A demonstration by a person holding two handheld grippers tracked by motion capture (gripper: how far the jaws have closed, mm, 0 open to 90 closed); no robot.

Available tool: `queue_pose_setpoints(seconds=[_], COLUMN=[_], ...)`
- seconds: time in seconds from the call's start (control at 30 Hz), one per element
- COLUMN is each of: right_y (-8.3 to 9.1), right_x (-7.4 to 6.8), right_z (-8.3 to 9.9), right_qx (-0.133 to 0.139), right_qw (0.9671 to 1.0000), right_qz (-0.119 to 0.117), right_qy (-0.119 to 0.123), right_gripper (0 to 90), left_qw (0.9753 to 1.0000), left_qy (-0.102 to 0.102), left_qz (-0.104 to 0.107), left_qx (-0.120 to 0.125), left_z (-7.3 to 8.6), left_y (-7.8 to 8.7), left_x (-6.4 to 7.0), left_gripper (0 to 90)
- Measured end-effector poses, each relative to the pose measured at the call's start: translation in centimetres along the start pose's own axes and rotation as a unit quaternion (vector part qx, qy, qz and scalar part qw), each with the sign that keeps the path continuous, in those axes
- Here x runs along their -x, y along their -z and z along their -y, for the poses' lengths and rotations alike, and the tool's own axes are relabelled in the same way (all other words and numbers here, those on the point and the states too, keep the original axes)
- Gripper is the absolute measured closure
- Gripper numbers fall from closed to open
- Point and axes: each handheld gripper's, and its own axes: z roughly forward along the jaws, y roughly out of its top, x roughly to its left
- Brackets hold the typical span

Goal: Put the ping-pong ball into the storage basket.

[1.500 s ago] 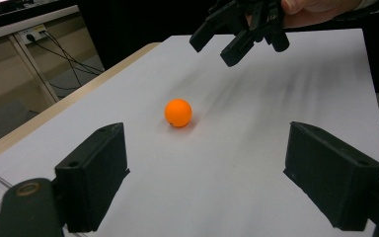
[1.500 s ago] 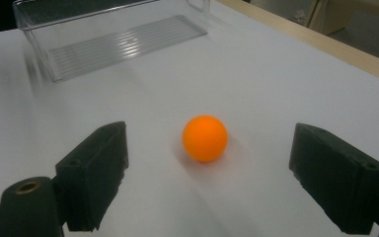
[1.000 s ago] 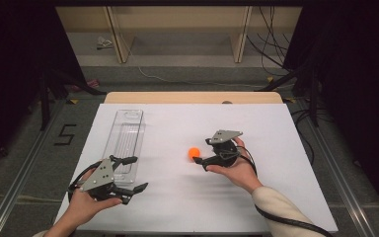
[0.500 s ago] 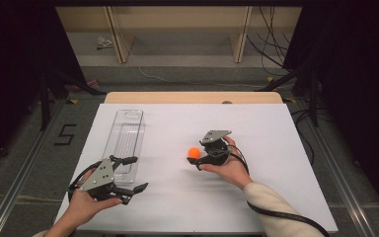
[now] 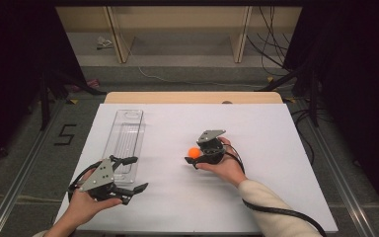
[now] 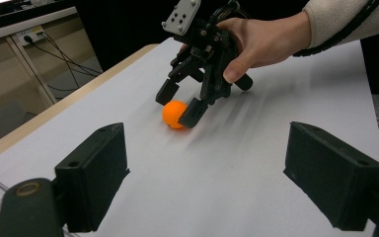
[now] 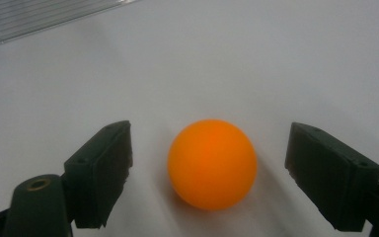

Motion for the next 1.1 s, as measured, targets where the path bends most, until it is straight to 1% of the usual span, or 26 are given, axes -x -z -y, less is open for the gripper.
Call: queue_pose_setpoints(seconds=[0.37,0.8,1.1], right_y=[-0.5,-1.0,-1.3], right_x=[-0.1,0.1,0.1], right_z=[-0.2,-0.2,-0.1], right_qx=[-0.001,-0.006,-0.010], right_qw=[1.0000,1.0000,0.9999], right_qz=[-0.001,0.001,0.001], right_qy=[0.001,-0.002,-0.004], right_gripper=[19.3,19.5,21.0], left_qw=[1.0000,1.0000,1.0000], left_qy=[0.000,-0.001,-0.001], left_qz=[0.000,0.000,0.001], left_qx=[0.000,0.000,0.001], left_z=[0.0,0.0,0.0], left_y=[0.0,0.0,0.0], left_x=[0.0,0.0,0.0], left_gripper=[16.1,16.1,16.1])
